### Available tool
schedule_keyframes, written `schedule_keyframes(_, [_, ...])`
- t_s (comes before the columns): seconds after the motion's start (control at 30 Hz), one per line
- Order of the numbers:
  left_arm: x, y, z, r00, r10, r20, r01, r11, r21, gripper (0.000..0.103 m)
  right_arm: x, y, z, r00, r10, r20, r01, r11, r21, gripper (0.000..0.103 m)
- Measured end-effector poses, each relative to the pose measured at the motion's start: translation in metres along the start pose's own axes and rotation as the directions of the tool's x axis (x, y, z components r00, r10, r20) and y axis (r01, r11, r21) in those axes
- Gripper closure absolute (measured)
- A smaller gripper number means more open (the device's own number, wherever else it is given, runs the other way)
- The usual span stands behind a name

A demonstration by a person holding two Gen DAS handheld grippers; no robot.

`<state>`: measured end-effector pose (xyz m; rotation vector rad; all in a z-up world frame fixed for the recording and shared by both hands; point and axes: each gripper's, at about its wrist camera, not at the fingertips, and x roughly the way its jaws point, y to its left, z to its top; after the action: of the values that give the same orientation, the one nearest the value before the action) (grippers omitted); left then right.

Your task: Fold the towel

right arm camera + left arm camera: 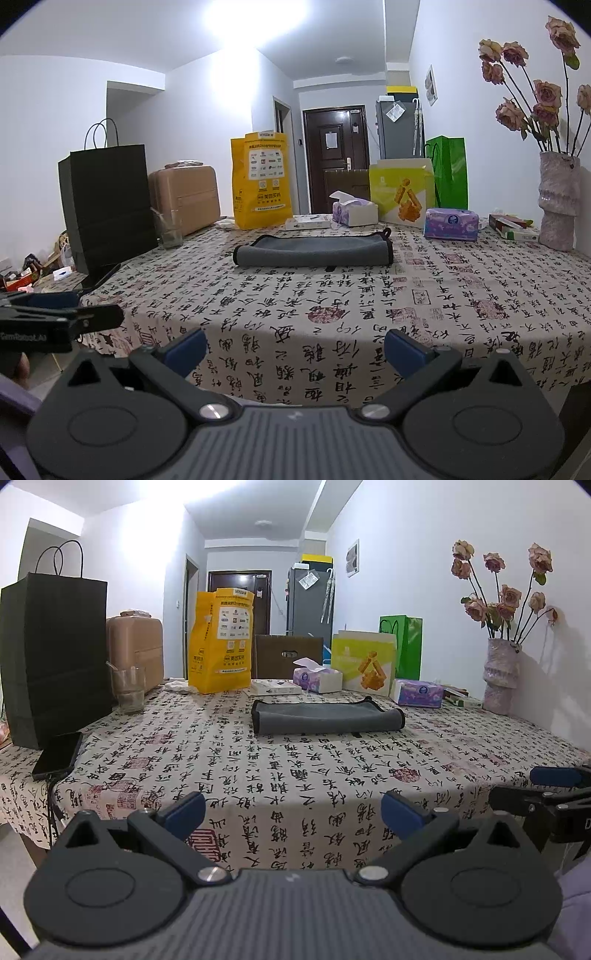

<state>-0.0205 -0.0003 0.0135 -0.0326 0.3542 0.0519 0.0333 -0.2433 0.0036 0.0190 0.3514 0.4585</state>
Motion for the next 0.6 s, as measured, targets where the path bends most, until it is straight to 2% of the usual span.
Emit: schedule_keyframes(0.6, [0.0004, 0.0008, 0.0014, 1.0, 0.003, 0.007, -0.003, 1.0, 0.001, 0.0, 0.001, -0.0015, -0.0007, 1.0, -0.003, -0.003, 0.003, 1.0, 0.008, 0.0])
